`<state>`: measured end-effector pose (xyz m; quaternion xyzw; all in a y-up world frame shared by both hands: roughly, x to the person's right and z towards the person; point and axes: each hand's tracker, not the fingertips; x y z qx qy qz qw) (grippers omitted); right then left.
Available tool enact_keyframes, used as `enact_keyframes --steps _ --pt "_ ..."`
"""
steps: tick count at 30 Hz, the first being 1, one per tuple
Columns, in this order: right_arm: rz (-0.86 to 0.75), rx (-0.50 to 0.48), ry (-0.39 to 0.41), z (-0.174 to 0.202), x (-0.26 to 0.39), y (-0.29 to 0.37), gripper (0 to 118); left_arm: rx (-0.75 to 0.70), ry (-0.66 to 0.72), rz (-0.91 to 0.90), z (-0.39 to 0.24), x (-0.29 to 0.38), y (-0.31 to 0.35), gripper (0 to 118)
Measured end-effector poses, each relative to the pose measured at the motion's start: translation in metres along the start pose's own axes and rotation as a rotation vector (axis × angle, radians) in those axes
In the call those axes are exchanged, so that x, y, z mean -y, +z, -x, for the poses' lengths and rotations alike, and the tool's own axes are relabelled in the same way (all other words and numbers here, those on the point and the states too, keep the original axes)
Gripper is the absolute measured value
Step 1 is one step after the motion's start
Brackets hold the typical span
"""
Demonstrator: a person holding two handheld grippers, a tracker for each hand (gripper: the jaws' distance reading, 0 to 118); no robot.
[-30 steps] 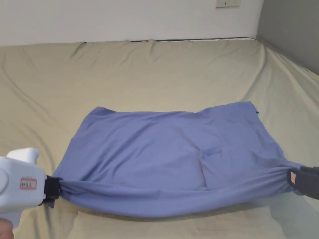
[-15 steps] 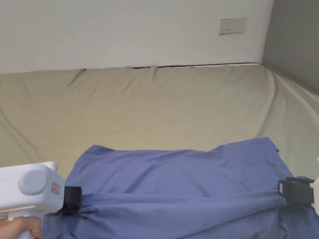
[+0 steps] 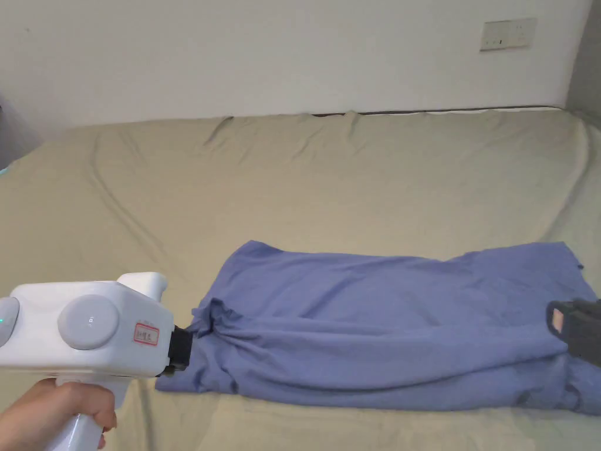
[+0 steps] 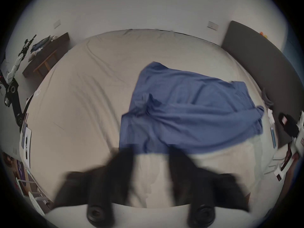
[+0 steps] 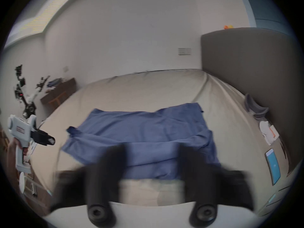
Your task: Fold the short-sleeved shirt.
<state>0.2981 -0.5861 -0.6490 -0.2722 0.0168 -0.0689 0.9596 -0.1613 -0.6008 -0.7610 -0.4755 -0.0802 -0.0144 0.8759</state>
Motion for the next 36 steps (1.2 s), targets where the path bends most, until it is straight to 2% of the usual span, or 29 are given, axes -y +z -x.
enact_keyframes --steps 1,4,7,11,12,13,15,18,26,28,31,34,35,36 --pt "-0.018 0.003 0.002 0.005 0.003 0.006 3 -0.015 0.022 0.009 0.001 0.006 0.004 0" --pt "-0.033 -0.013 0.041 0.011 0.009 0.015 3 -0.026 0.033 0.01 0.002 0.022 0.008 0" --pt "-0.019 -0.014 0.041 0.013 0.012 0.015 3 -0.067 0.046 -0.012 0.003 0.023 -0.001 0" --pt "0.035 -0.093 -0.043 0.008 0.018 0.002 3 -0.079 0.039 0.006 0.0 0.005 -0.036 1" --pt "0.054 -0.099 -0.049 0.005 0.022 -0.006 3 -0.084 0.05 0.011 0.001 -0.002 -0.046 11" --pt "0.063 -0.103 -0.045 0.004 0.023 -0.01 3 -0.088 0.067 0.012 0.003 -0.008 -0.054 35" --pt "0.077 -0.105 -0.013 0.004 0.026 -0.015 3 -0.096 0.08 0.031 0.006 -0.016 -0.075 118" --pt "0.089 -0.108 0.028 0.001 0.031 -0.027 3 -0.12 0.07 0.03 0.014 -0.025 -0.096 118" --pt "0.138 -0.15 -0.046 -0.002 0.034 -0.052 3 -0.144 0.059 0.098 0.012 0.001 -0.161 118" --pt "0.148 -0.151 -0.039 -0.002 0.033 -0.05 3 -0.124 0.087 -0.017 0.01 0.011 -0.147 118" --pt "0.159 -0.157 -0.021 -0.003 0.033 -0.05 3 -0.123 0.078 0.015 0.015 0.006 -0.15 118" --pt "0.167 -0.161 -0.021 -0.002 0.033 -0.047 3 -0.112 0.071 0.127 0.022 -0.014 -0.149 118" --pt "0.17 -0.164 -0.024 -0.003 0.032 -0.046 3 -0.09 0.053 0.154 0.015 -0.017 -0.137 112" --pt "0.17 -0.165 -0.029 -0.006 0.032 -0.044 3 -0.09 0.024 0.168 0.011 -0.022 -0.129 96"
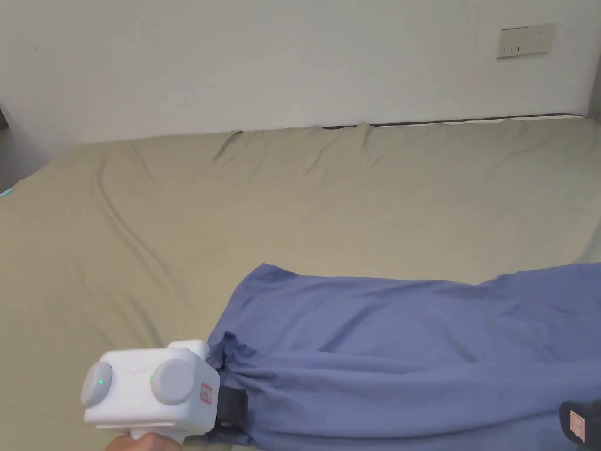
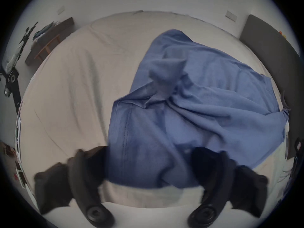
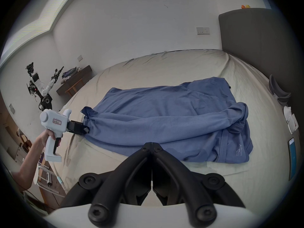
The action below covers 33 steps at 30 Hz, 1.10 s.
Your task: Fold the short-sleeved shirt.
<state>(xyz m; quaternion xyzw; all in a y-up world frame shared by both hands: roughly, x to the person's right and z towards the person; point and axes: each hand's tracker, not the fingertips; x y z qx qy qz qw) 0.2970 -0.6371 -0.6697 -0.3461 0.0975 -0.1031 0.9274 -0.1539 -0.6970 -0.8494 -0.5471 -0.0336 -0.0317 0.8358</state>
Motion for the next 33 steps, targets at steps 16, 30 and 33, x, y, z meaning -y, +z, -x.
enact_keyframes --steps 16,30,33 --pt "-0.006 0.153 -0.099 -0.049 -0.011 0.011 115 0.165 -0.07 0.067 -0.003 -0.011 0.007 13" --pt "0.181 0.461 -0.064 -0.112 0.003 -0.078 89 0.156 -0.017 0.037 -0.006 -0.004 0.007 13" --pt "0.143 0.312 -0.099 -0.1 -0.003 -0.068 14 0.184 0.017 0.037 0.0 -0.004 0.01 13"
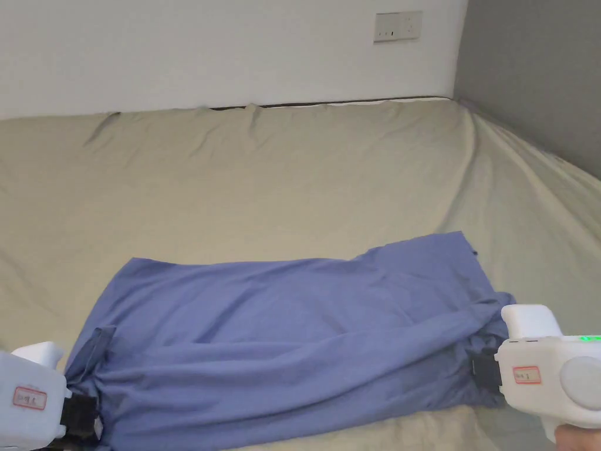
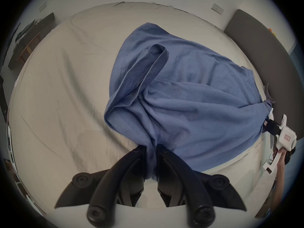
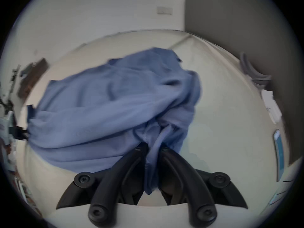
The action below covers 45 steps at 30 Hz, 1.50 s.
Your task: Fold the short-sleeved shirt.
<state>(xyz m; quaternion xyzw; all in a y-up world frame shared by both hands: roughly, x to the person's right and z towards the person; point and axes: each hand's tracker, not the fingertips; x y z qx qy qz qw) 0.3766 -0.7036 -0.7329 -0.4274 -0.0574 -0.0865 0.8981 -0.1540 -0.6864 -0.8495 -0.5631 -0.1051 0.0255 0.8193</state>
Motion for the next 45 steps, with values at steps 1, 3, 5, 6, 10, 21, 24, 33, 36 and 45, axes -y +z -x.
enact_keyframes --steps 1,3,5,6,10,21,24,33,36,45 --pt "0.031 0.033 -0.003 0.003 -0.004 0.002 14 0.006 0.003 -0.003 0.0 0.001 0.003 13" --pt "-0.007 -0.032 -0.003 -0.003 -0.006 0.015 14 0.077 0.007 -0.009 0.002 0.005 0.013 13" --pt "-0.017 -0.04 -0.026 -0.007 -0.007 0.033 14 0.094 0.001 -0.016 0.002 0.011 0.026 13" --pt "-0.026 -0.062 -0.041 -0.01 -0.007 0.043 14 0.089 -0.009 -0.02 -0.003 0.018 0.036 13" --pt "-0.024 -0.158 -0.037 -0.015 0.004 0.1 14 0.083 0.008 -0.052 -0.004 0.037 0.069 13" --pt "0.073 -0.097 -0.058 -0.04 0.091 0.154 14 0.019 0.013 -0.04 -0.015 0.133 0.104 13" --pt "0.069 -0.055 -0.058 -0.041 0.108 0.148 62 0.01 0.041 0.007 -0.022 0.148 0.094 16" --pt "-0.237 -0.093 -0.012 -0.007 0.067 0.217 112 -0.118 -0.107 -0.269 -0.063 0.104 0.163 102" --pt "-0.287 -0.175 0.017 0.013 0.042 0.222 82 -0.052 -0.13 -0.227 -0.078 0.063 0.166 91" --pt "-0.268 -0.114 0.042 0.031 -0.018 0.156 3 -0.157 -0.182 -0.133 -0.087 -0.057 0.092 0"
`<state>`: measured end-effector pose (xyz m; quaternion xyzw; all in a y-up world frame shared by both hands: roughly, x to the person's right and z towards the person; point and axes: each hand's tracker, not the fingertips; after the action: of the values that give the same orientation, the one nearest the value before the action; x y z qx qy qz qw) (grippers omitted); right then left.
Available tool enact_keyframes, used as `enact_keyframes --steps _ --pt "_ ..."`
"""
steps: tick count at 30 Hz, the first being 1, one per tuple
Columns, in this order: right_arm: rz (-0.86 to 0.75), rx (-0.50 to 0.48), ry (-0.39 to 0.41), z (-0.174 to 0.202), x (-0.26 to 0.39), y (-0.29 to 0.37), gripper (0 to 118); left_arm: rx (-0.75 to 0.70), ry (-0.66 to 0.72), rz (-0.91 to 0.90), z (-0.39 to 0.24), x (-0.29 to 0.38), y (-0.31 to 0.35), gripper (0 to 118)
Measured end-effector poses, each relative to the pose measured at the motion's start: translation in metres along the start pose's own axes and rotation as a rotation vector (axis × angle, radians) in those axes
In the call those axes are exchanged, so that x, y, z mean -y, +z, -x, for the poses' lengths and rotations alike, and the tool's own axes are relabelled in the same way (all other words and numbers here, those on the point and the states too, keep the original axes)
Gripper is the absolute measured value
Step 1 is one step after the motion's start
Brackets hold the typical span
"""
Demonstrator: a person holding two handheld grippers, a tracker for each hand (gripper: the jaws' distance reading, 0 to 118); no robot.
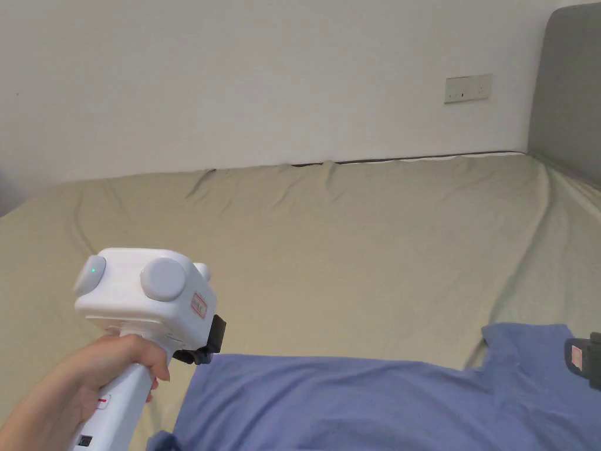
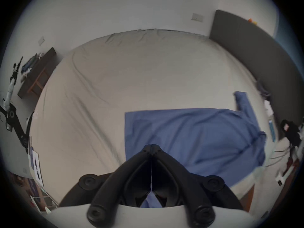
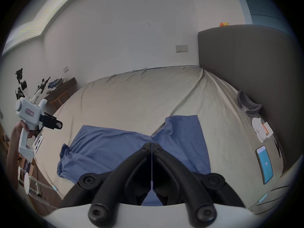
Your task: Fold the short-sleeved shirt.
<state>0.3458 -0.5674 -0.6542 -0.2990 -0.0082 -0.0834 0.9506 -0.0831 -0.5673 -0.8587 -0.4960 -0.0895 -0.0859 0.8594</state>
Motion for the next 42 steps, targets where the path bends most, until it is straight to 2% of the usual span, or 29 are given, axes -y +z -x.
enact_keyframes --steps 4,7,8,9,11,12,13,17,18,19,20,24,26,28,29,30,32,37,38,39,40,41,42 --pt "0.037 -0.015 -0.021 -0.018 -0.006 -0.043 3 0.026 0.024 0.061 0.012 -0.024 -0.069 0" --pt "0.072 -0.02 -0.029 -0.027 -0.006 -0.067 3 -0.022 0.045 0.093 0.019 -0.033 -0.109 0" --pt "0.076 -0.019 -0.031 -0.029 -0.005 -0.072 3 -0.037 0.054 0.09 0.021 -0.035 -0.119 4" --pt "0.08 -0.028 -0.035 -0.031 -0.004 -0.076 3 -0.051 0.061 0.088 0.022 -0.032 -0.125 29" --pt "0.094 -0.056 -0.046 -0.037 -0.001 -0.085 3 -0.083 0.105 0.088 0.025 -0.029 -0.142 102" --pt "0.094 -0.058 -0.06 -0.038 0.0 -0.087 3 -0.071 0.103 0.088 0.026 -0.025 -0.15 118" --pt "0.096 -0.061 -0.073 -0.038 0.001 -0.089 3 -0.04 0.112 0.034 0.021 -0.017 -0.149 118" --pt "0.117 -0.079 -0.088 -0.04 0.005 -0.092 3 -0.003 0.067 0.269 0.011 0.011 -0.182 118" --pt "0.123 -0.083 -0.081 -0.039 0.006 -0.09 3 -0.016 0.117 0.11 0.015 0.014 -0.17 118" --pt "0.129 -0.089 -0.071 -0.039 0.007 -0.089 3 0.006 0.128 0.077 0.017 0.012 -0.165 118" --pt "0.134 -0.09 -0.062 -0.039 0.008 -0.088 3 -0.002 0.106 0.178 0.016 0.01 -0.168 118" --pt "0.15 -0.085 -0.051 -0.044 0.008 -0.085 3 0.017 0.098 0.218 0.019 -0.016 -0.171 115" --pt "0.156 -0.081 -0.05 -0.047 0.006 -0.085 3 0.022 0.111 0.212 0.02 -0.023 -0.169 107" --pt "0.151 -0.072 -0.064 -0.05 0.005 -0.085 3 0.036 0.022 0.212 0.016 -0.023 -0.166 92" --pt "0.15 -0.069 -0.074 -0.053 0.004 -0.086 3 0.055 -0.034 0.192 0.014 -0.022 -0.16 78" --pt "0.147 -0.063 -0.084 -0.054 0.004 -0.087 3 0.065 -0.059 0.188 0.013 -0.022 -0.154 56" --pt "0.149 -0.044 -0.104 -0.057 0.003 -0.091 3 0.071 -0.118 0.16 0.013 -0.022 -0.145 35" --pt "0.154 -0.021 -0.15 -0.063 0.004 -0.096 6 0.104 -0.09 0.186 0.018 -0.017 -0.142 26" --pt "0.162 -0.025 -0.149 -0.064 0.003 -0.095 11 0.137 -0.1 0.183 0.02 -0.018 -0.139 19" --pt "0.167 -0.026 -0.151 -0.066 0.003 -0.096 15 0.233 -0.049 0.185 0.019 -0.017 -0.141 9" --pt "0.169 -0.027 -0.152 -0.068 0.004 -0.096 19 0.258 -0.029 0.186 0.017 -0.015 -0.144 9" --pt "0.171 -0.021 -0.155 -0.07 0.004 -0.097 26 0.196 -0.073 0.197 0.022 -0.017 -0.151 9" --pt "0.17 -0.008 -0.162 -0.076 0.006 -0.101 42 0.179 -0.084 0.208 0.023 -0.017 -0.158 8"
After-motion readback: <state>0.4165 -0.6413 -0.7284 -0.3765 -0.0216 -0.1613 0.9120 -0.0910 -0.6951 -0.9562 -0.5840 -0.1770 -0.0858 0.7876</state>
